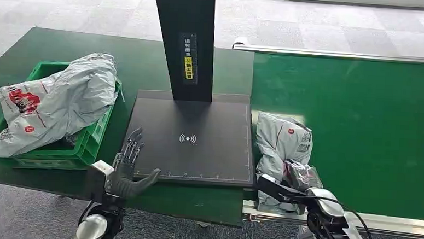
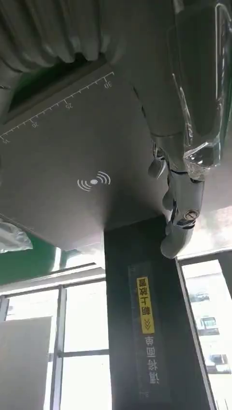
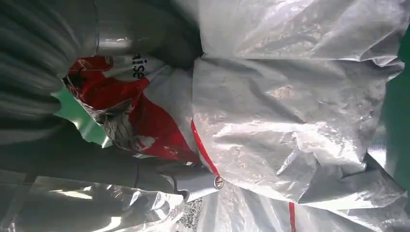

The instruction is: Moved the parcel from conveyor to table for the left to box.

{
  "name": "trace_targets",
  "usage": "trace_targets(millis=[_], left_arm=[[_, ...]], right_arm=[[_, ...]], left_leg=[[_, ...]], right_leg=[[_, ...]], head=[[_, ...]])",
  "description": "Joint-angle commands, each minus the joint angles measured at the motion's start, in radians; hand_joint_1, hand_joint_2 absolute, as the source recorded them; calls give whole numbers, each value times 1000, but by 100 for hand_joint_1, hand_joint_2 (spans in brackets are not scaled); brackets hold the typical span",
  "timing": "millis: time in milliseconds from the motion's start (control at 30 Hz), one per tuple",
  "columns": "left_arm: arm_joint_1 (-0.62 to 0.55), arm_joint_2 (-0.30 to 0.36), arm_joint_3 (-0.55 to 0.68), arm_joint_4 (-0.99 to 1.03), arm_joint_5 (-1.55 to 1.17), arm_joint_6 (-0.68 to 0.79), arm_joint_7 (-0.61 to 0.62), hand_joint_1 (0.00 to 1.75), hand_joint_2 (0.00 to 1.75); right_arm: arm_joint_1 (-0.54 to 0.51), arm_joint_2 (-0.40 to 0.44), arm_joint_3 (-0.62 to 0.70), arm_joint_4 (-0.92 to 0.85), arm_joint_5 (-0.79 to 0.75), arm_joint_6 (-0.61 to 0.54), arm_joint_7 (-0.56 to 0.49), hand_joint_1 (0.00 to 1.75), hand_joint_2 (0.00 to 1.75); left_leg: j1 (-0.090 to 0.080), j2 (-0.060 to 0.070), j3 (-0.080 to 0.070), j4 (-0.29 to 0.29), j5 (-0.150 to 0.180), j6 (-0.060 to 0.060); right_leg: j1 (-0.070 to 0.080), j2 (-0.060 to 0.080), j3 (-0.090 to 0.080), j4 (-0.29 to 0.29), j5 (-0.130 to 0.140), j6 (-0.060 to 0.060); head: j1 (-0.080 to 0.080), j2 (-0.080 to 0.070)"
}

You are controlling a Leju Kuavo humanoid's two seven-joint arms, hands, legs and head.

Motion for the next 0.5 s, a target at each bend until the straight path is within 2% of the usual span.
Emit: trace_targets(millis=[33,200,267,400,433,467,500], left_arm=[[-2,11,18,25,-5,-5,-2,0,175],[-31,16,-1,73,6,8,-32,0,175],[-43,13,5,89,21,48,-57,0,175],[-55,4,9,90,58,129,-73,0,175],[-58,10,-4,87,59,141,-81,0,175],[-63,11,-15,90,69,143,-83,0,175],[-63,9,-16,91,70,143,-83,0,175]], right_arm=[[-6,58,-77,-43,-18,-158,-31,175,175],[38,100,-167,-152,-105,-364,-152,175,175],[55,122,-202,-196,-138,-470,-191,175,175],[89,134,-234,-282,-222,-595,-255,175,175],[95,165,-291,-315,-219,-601,-329,175,175],[103,284,-461,-392,-213,-601,-535,175,175],[101,285,-459,-393,-211,-601,-532,175,175]], left_leg=[[0,2,0,0,0,0],[0,0,0,-1,0,0],[0,1,0,-1,0,0],[0,0,0,-1,0,0],[0,-1,-1,0,0,0],[0,-1,-1,0,0,0],[0,1,-2,0,0,0]], right_leg=[[0,2,0,0,0,0],[0,0,-1,0,0,-1],[0,0,-1,-1,0,-1],[1,-1,-1,-1,0,-1],[0,-2,-1,0,0,-1],[0,-2,-1,0,0,-1],[0,1,-4,1,0,-1]], head=[[0,0],[0,0],[0,0],[0,0],[0,0],[0,0],[0,0]])
